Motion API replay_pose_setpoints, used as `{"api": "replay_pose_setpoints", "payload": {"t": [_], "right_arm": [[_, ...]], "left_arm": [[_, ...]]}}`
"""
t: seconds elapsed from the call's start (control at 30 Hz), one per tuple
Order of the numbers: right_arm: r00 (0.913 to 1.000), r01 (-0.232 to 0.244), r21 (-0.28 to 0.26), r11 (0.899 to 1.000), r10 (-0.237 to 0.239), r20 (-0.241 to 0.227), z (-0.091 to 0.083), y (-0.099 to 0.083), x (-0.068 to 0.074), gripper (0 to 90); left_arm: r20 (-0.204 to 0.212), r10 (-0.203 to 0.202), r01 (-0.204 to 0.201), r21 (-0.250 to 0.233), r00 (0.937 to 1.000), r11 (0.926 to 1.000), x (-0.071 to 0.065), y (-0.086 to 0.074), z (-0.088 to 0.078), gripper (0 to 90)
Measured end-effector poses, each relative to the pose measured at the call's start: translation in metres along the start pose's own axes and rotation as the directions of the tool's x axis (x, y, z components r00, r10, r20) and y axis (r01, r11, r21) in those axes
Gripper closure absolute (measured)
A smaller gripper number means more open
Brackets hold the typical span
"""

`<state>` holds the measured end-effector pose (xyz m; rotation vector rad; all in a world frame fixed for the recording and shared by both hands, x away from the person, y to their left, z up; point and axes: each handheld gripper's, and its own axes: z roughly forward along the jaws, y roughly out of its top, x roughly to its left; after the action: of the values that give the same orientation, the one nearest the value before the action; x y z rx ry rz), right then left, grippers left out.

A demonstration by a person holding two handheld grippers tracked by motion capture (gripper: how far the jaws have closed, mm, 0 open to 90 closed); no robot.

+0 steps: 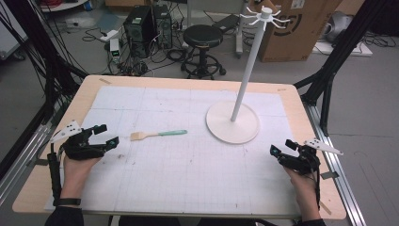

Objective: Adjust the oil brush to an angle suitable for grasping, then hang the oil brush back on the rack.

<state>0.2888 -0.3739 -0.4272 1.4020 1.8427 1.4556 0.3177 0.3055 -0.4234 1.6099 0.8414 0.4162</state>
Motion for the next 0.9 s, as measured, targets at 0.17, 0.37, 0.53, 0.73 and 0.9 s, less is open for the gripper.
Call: {"api": "replay_pose_setpoints", "payload": {"t": [0.17, 0.37, 0.53, 0.73, 0.9], "right_arm": [[1.0000, 0.000, -0.006, 1.000, 0.000, 0.002, -0.001, 0.000, -0.001, 15.7], [1.0000, 0.000, -0.006, 1.000, 0.000, -0.002, 0.000, 0.001, -0.002, 15.7], [0.9999, 0.008, 0.001, 1.000, -0.008, -0.010, 0.000, 0.001, 0.001, 15.7], [0.9998, 0.010, 0.003, 1.000, -0.010, -0.018, -0.001, 0.001, 0.000, 15.7], [0.9997, 0.012, 0.000, 1.000, -0.012, -0.020, -0.002, 0.001, -0.001, 15.7]], "left_arm": [[0.025, 0.000, 0.000, 0.001, 0.9997, 1.0000, -0.002, 0.003, 0.002, 15.1], [0.038, 0.031, -0.032, 0.011, 0.9988, 0.9994, -0.007, 0.013, 0.013, 15.7], [0.077, 0.053, -0.056, 0.039, 0.9957, 0.9977, -0.011, 0.022, 0.032, 17.1], [0.136, 0.090, -0.105, 0.103, 0.9866, 0.9892, -0.017, 0.031, 0.062, 15.5], [0.158, 0.127, -0.153, 0.163, 0.9792, 0.9748, -0.018, 0.034, 0.086, 14.9]]}}
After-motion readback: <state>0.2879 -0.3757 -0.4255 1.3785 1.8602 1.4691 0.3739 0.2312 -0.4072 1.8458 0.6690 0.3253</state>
